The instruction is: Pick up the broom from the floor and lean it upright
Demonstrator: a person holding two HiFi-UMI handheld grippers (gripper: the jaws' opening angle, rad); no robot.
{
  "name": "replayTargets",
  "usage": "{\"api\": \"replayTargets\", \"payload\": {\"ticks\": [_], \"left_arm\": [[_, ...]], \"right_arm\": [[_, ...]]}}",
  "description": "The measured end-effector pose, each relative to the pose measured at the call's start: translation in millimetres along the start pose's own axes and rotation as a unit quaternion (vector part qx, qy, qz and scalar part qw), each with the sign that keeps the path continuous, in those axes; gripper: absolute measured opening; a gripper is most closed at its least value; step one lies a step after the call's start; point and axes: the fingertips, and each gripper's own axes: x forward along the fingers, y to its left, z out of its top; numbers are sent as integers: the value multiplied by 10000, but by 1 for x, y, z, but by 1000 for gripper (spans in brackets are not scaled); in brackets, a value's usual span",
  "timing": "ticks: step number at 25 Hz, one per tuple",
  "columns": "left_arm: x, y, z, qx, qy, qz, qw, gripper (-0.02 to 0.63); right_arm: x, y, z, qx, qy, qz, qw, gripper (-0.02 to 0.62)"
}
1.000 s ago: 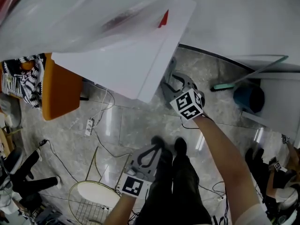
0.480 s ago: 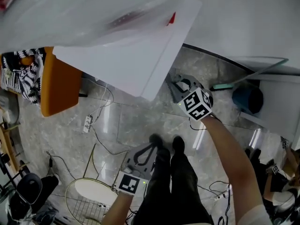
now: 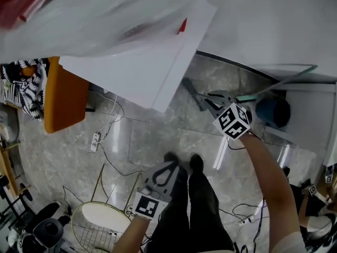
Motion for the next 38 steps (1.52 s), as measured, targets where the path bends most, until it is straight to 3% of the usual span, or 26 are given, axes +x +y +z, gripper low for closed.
{"api": "replayTargets", "payload": {"ticks": [19,23,38], "left_arm": [[21,-31,7,291,144,-503,9982,25],[24,-37,2,367,159,-546,9977,25],[-8,-2,-36,40,187,-139,9997,25]], "right_arm": [[-69,7,-74,382,531,23,9979,83],[-54,8,-82,532,880,-249,9944,83],[49,30,-1,658,322,-318,9968,83]]}}
